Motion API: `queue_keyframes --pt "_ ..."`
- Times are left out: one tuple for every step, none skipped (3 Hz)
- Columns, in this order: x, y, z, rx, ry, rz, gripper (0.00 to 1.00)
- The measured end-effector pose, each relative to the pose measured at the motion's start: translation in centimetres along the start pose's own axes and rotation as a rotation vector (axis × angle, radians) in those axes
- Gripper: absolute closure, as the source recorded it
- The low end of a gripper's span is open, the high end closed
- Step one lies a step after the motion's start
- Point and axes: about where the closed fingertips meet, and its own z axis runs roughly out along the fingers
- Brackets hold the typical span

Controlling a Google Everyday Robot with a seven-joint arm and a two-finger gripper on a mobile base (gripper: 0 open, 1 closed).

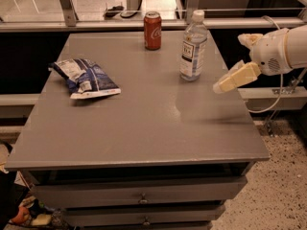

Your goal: Knock blue plastic bottle over

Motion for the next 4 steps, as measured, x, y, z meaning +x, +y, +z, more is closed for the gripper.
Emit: queue_keyframes --pt "-0.3 -2.2 2.1 0.034 -0.146 0.008 0.00" --pt "-0.8 -3.4 3.1 0.044 -0.209 0.010 0.00" --pt "-1.7 -4.1 4.7 0.030 -0.256 0.012 0.00" --pt "-2.5 -4.6 5.8 0.023 -0.300 0.035 0.00"
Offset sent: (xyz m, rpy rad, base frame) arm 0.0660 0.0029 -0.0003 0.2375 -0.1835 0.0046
